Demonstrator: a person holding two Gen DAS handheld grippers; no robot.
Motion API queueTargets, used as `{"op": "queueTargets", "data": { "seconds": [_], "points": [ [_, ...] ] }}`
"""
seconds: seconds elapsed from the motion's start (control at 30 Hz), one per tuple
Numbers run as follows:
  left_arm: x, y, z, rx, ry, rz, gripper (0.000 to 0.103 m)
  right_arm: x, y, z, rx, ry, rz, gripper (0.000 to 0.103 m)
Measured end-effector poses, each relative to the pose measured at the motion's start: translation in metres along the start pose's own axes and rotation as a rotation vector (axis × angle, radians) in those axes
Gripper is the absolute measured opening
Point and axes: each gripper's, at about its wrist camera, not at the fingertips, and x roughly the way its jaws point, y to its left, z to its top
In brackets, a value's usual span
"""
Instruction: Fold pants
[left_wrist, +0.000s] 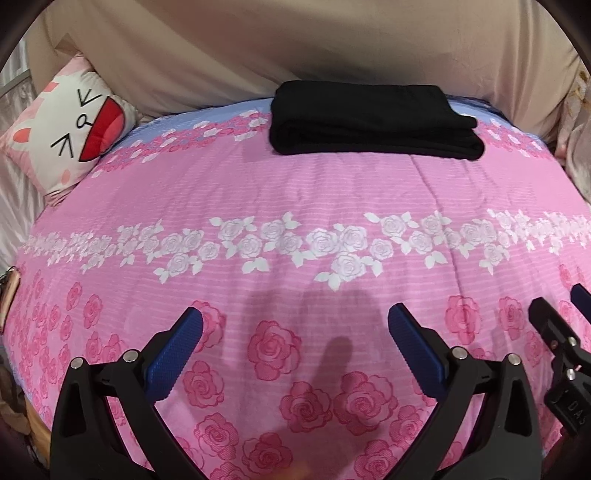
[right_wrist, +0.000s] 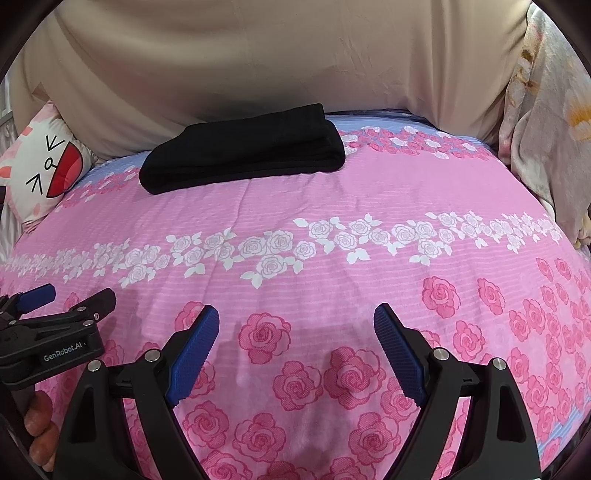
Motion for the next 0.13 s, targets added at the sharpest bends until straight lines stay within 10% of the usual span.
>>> {"op": "queueTargets", "data": {
  "seconds": [0.13],
  "points": [
    [0.0006, 0.0024, -0.0017, -0.004, 0.008, -0.012, 0.098, 0.0005, 0.0008, -0.0033, 0.001, 0.008, 0.000, 0.084]
  ]
}}
